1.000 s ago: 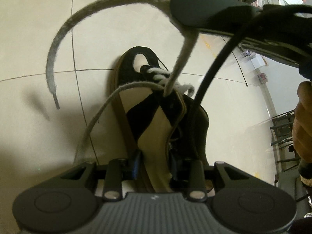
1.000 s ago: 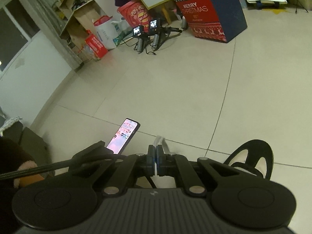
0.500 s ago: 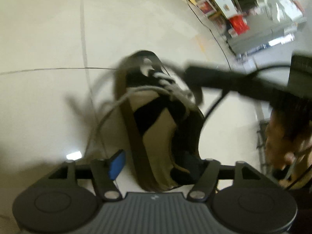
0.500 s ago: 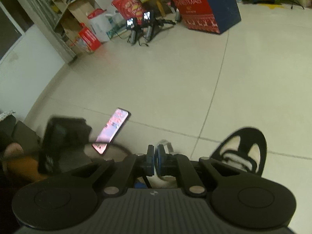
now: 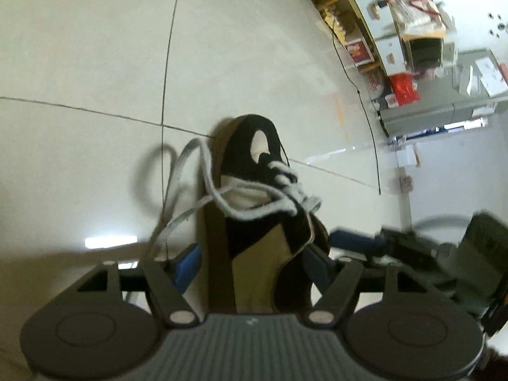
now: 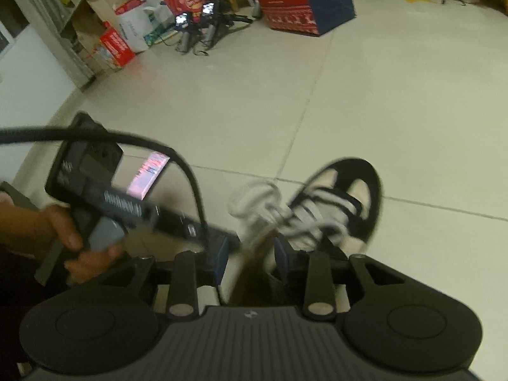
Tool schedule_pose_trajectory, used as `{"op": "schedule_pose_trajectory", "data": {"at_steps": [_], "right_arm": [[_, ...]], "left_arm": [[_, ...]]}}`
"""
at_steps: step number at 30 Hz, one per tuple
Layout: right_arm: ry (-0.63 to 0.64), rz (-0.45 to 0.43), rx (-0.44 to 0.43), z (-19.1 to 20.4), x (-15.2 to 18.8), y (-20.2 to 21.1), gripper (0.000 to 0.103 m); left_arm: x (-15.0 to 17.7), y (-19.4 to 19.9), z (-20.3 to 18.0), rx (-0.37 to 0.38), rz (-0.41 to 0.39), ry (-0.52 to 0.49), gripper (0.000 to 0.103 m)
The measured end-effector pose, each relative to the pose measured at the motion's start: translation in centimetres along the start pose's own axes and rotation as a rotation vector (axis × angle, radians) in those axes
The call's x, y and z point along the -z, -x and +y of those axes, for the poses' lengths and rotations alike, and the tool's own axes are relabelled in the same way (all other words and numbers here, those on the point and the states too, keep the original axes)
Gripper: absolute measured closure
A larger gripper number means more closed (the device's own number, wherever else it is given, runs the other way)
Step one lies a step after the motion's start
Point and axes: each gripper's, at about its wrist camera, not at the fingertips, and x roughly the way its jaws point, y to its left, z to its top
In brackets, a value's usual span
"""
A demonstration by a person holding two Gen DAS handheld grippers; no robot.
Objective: Lace up shoes with both hands
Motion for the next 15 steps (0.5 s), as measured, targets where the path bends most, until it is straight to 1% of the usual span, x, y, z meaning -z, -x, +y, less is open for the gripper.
{"op": "schedule_pose_trajectory", "data": {"at_steps": [5,8,10,11,12,13,15], "right_arm": [[0.03,-0.002,0.092,-0.5,1.1,0.5,0.068],[0.072,0.002,0.14,-0.2,1.4,0.0,0.068],[0.097,0.015,0.16,0.0,1.5,-0.7,0.068],[0.111,0.02,0.17,0.2,1.6,-1.0,0.068],[0.129,0.024,0.181,0.4,1.7,-1.3,0.068],[0.147,0.026,0.19,0.6,1.7,-1.6,0.068],[0.173,0.026,0.205,0.9,1.8,-1.9,0.068]], "left_arm": [[-0.9,-0.4,0.6,0.032,-0.041,0.1,0.031],[-1.3,-0.5,0.7,0.041,-0.067,0.144,0.033],[-1.5,-0.8,0.5,0.034,-0.074,0.151,0.045],[-1.5,-1.0,0.4,0.027,-0.071,0.151,0.047],[-1.4,-1.2,0.2,0.021,-0.068,0.152,0.053],[-1.4,-1.3,0.2,0.014,-0.064,0.152,0.057],[-1.3,-1.4,0.0,0.004,-0.064,0.15,0.06]]}}
